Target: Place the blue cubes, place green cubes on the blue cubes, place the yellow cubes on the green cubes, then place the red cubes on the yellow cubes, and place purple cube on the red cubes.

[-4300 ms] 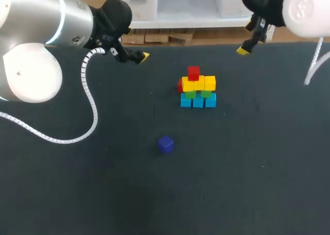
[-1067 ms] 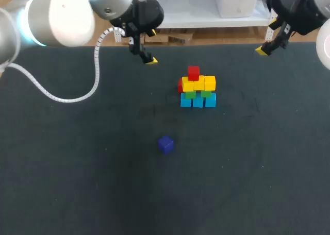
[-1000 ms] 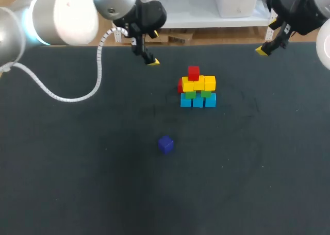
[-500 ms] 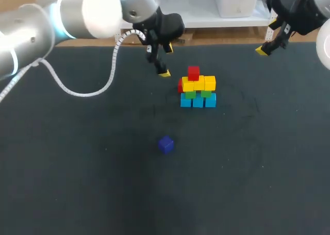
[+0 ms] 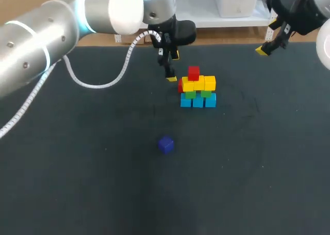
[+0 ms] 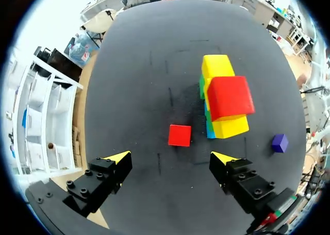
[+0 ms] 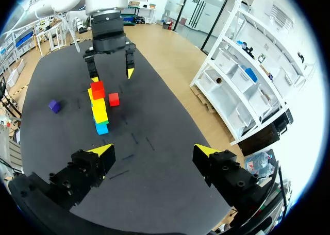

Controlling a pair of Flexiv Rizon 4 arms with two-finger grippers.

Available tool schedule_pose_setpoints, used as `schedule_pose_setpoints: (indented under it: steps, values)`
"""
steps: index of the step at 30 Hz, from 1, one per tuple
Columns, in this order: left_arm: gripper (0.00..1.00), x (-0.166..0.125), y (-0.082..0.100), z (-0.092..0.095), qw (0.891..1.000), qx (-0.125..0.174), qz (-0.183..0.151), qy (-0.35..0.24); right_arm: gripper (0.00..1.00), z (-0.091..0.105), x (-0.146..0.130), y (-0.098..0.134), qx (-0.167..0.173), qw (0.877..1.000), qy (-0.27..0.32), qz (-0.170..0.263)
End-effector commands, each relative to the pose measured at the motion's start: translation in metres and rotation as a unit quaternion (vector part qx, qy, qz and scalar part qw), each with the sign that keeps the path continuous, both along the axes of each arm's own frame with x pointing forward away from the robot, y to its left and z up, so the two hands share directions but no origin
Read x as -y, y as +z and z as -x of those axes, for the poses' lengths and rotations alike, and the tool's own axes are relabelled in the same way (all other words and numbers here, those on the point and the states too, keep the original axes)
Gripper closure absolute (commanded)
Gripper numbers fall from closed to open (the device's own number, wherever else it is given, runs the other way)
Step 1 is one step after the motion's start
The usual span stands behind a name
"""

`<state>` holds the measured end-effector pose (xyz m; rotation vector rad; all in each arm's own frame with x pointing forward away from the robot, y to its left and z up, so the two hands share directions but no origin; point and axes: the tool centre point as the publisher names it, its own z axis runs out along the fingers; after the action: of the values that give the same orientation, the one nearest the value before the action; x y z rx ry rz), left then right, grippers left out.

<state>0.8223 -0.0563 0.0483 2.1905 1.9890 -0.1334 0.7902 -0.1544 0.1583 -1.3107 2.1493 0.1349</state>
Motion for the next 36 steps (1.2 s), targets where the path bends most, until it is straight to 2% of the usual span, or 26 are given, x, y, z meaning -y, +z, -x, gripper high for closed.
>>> schedule_pose_setpoints:
  steps: [1, 3, 7, 36]
  values:
    - [0.00, 0.007, -0.004, -0.010, 0.996, -0.085, -0.026, -0.006, 0.00, 0.001, 0.000, 0.000, 0.000, 1.000, 0.000, 0.000]
    - [0.00, 0.008, -0.007, -0.009, 0.996, -0.079, -0.046, -0.004, 0.00, 0.001, 0.000, 0.000, 0.000, 1.000, 0.000, 0.000]
    - [0.00, 0.011, -0.012, -0.007, 0.995, -0.077, -0.061, -0.016, 0.00, 0.001, 0.000, 0.000, 0.000, 1.000, 0.000, 0.000]
    - [0.00, 0.017, -0.031, -0.003, 0.991, -0.094, -0.090, -0.026, 0.00, 0.001, 0.000, 0.000, 0.000, 1.000, 0.000, 0.000]
